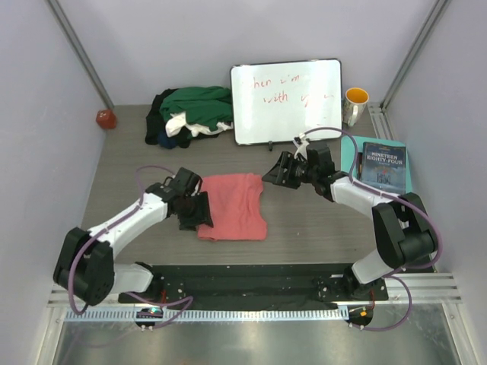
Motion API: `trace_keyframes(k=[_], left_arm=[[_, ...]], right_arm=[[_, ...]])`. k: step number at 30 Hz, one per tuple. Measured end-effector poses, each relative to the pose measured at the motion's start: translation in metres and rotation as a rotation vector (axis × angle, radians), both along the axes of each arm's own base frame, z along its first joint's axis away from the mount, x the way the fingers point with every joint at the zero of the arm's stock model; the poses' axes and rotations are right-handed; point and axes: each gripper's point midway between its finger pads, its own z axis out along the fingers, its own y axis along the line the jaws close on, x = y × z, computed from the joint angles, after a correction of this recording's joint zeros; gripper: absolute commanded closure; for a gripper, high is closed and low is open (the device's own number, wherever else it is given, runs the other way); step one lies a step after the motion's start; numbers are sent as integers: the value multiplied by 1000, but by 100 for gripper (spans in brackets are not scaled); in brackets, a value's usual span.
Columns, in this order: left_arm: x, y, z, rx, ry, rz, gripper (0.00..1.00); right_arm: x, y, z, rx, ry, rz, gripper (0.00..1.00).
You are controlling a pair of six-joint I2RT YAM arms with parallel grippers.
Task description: Fold and stack the t-shirts
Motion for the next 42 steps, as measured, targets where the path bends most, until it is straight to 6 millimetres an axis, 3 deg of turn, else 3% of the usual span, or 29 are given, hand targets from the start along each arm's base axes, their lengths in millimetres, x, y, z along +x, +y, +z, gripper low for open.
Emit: trace_keyframes(k=[6, 8, 16, 25, 28, 33, 37, 38, 39, 40, 41, 42], left_arm=[[36, 5, 61, 6, -233, 53, 38], [42, 7, 70, 9, -274, 66, 38], [36, 15, 59, 45, -259, 74, 38], [28, 20, 54, 50, -260, 73, 39], [29, 20, 51, 54, -252, 72, 39], [29, 19, 49, 54, -251, 71, 39], [29, 19, 45, 52, -250, 70, 39], [28, 19, 43, 51, -248, 69, 39], [27, 19, 40, 51, -243, 67, 39], [26, 20, 38, 53, -238, 66, 39], [25, 20, 36, 54, -233, 65, 39], [25, 20, 34, 57, -228, 65, 39]], right_arm=[[-8, 6, -14, -31, 36, 21, 39], [-14, 13, -26, -45, 61, 41, 39], [-27, 23, -76, -117, 166, 66, 39], [-14, 27, -83, -107, 131, 51, 39], [-4, 34, -83, -86, 108, 60, 47], [13, 48, -85, -56, 73, 75, 49], [17, 54, -84, -46, 42, 82, 40], [18, 55, -83, -45, 31, 82, 52], [20, 56, -82, -47, 17, 82, 58], [23, 56, -83, -56, 3, 82, 75], [24, 56, -85, -66, -1, 82, 98], [25, 56, -89, -76, -3, 85, 99]])
